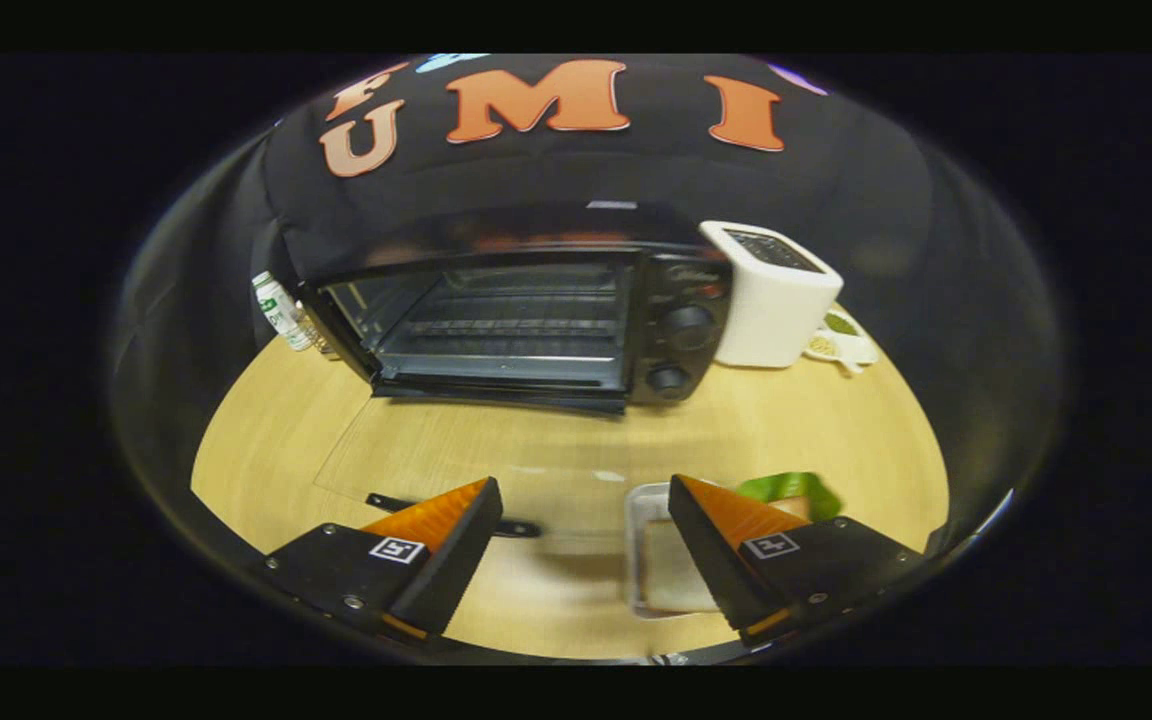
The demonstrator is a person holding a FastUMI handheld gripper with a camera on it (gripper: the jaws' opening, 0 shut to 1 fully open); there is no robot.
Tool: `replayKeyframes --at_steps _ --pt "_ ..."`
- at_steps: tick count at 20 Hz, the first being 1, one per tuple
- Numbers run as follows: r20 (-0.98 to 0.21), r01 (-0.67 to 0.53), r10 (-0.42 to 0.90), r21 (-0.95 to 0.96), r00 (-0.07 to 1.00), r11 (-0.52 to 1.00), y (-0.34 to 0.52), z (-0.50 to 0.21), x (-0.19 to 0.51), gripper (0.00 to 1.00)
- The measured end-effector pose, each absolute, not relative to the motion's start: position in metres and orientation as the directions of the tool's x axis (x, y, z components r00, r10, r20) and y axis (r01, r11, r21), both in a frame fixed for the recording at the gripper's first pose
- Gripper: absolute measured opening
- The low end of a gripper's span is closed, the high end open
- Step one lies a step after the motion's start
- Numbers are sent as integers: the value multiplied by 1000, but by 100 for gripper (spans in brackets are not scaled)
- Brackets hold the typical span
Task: Open the toaster oven, put the food inside, and close the toaster oven door.
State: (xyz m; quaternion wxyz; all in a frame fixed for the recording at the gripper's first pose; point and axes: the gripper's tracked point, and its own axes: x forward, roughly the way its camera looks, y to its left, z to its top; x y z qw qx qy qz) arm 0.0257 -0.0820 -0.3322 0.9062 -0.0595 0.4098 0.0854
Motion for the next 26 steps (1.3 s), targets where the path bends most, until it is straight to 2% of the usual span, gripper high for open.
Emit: replayKeyframes --at_steps 2,6,12,14,16,19,21,26 --pt "-750 -187 103 -28 653 982 -118 -314 25 100" --pt "-802 -166 99 0 588 986 -171 -317 12 99" --pt "-873 -111 208 177 441 978 -186 -353 -16 98" --pt "-877 -82 272 261 395 962 -174 -366 -23 91" --pt "-879 -42 290 297 379 954 -171 -373 -24 78" --pt "-861 -12 303 327 410 945 -165 -362 -19 44" --pt "-853 -20 274 296 444 955 -164 -350 -14 31" --pt "-744 -27 344 402 572 915 -130 -284 11 29"
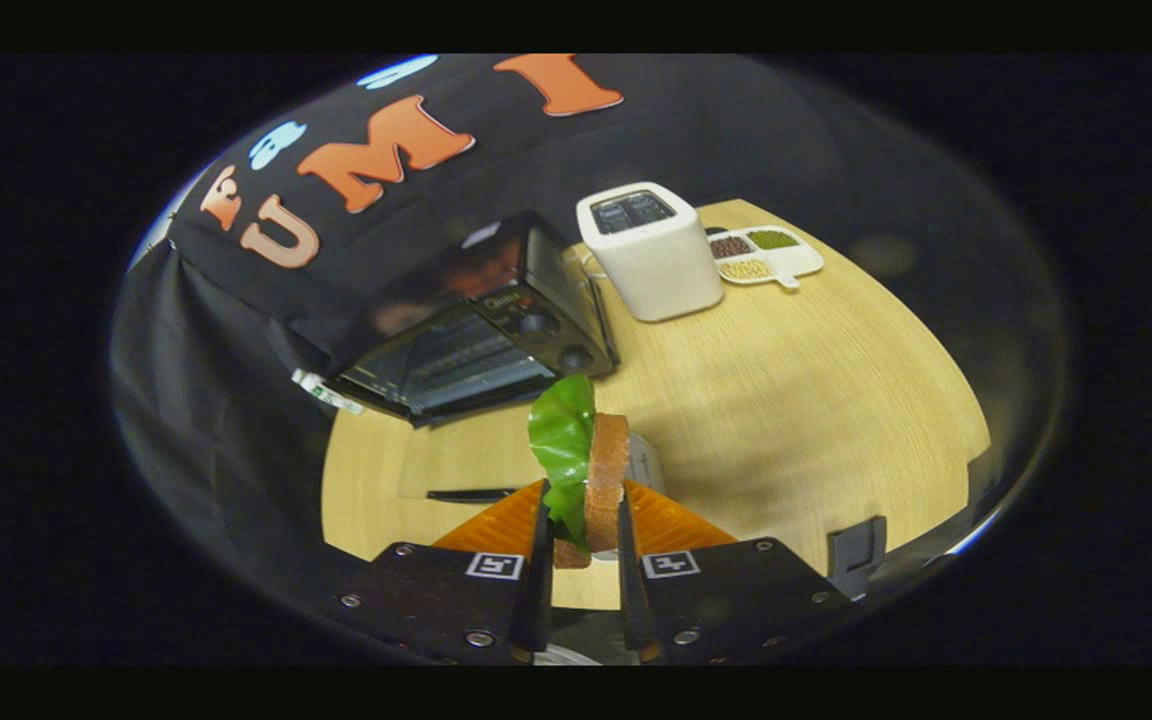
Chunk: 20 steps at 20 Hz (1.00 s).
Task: Open the toaster oven, put the food inside, and close the toaster oven door.
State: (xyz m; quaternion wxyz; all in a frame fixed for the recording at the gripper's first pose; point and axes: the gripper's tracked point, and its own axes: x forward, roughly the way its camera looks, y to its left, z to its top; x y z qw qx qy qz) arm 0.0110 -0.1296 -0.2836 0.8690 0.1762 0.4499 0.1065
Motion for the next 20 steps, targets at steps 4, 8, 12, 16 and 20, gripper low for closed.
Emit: replayKeyframes --at_steps 4,8,12,16,20 --pt "-629 -10 438 564 642 826 -81 -254 22 29" --pt "-534 22 491 692 689 722 -38 -253 35 29" --pt "-468 87 486 780 738 619 -5 -265 52 29" --pt "-489 167 437 788 755 592 21 -296 67 29" --pt "-469 251 381 830 797 497 41 -319 84 29"
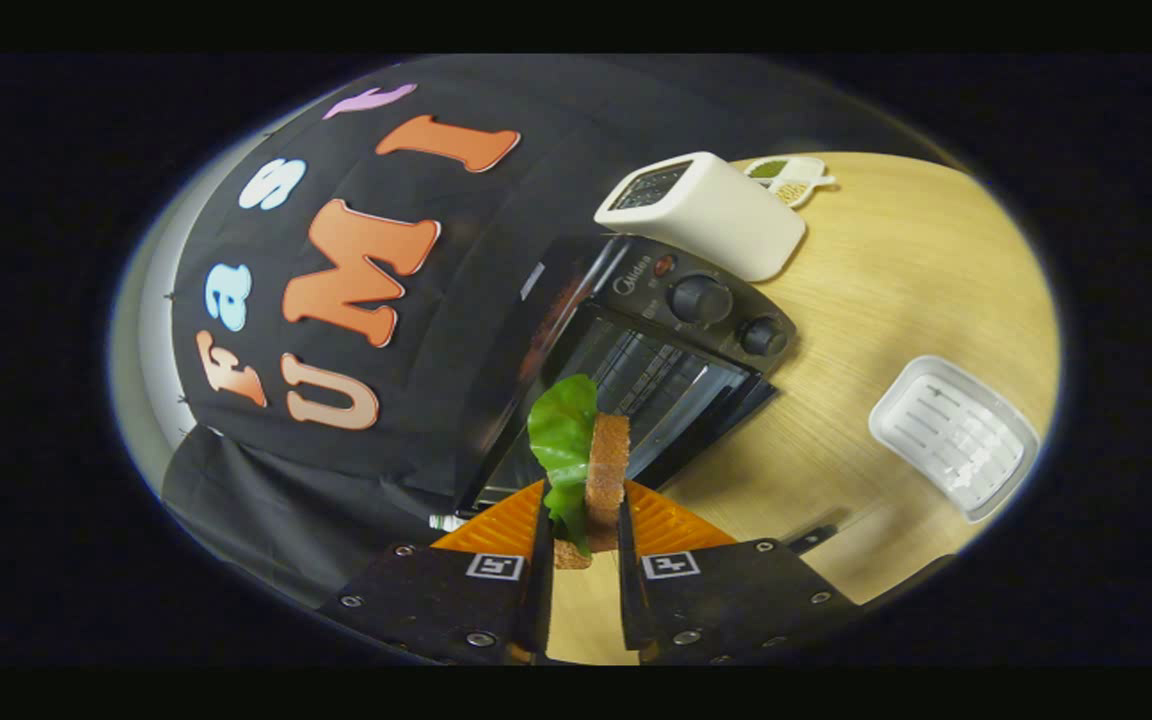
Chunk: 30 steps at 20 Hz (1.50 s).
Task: Open the toaster oven, put the food inside, and close the toaster oven door.
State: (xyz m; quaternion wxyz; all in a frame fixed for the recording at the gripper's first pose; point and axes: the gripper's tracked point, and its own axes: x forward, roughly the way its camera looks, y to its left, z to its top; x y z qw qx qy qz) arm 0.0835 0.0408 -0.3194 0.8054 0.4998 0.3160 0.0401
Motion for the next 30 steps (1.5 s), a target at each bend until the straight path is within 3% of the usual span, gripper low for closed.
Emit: replayKeyframes --at_steps 8,14,16,17,19,22,30 --pt "-428 370 152 878 891 303 58 -358 122 29" --pt "-452 399 66 840 890 368 79 -361 152 33" --pt "-498 441 47 804 866 400 80 -370 157 41" --pt "-511 448 56 797 858 406 85 -373 160 57" --pt "-543 469 82 783 836 407 92 -378 155 78" --pt "-574 482 81 748 815 456 91 -382 140 98" --pt "-546 328 149 676 824 660 84 -340 64 98"
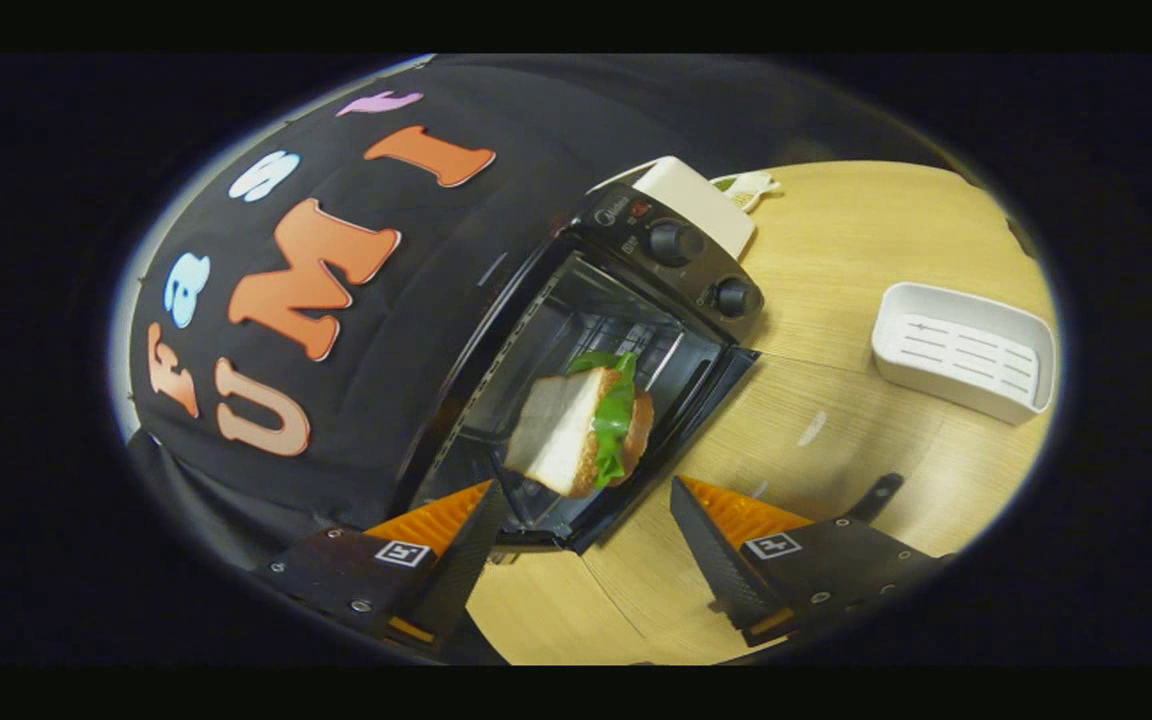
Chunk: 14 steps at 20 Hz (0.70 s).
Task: Open the toaster oven, put the food inside, and close the toaster oven door.
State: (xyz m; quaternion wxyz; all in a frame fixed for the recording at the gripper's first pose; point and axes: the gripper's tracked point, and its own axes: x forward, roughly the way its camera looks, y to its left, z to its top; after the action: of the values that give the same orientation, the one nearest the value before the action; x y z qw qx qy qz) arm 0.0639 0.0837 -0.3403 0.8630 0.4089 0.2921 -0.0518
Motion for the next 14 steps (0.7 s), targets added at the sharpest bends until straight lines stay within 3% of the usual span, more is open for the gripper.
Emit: replayKeyframes --at_steps 6,14 --pt "-559 87 168 401 812 912 57 -327 6 98" --pt "-705 -99 71 1 706 995 27 -392 -49 99"
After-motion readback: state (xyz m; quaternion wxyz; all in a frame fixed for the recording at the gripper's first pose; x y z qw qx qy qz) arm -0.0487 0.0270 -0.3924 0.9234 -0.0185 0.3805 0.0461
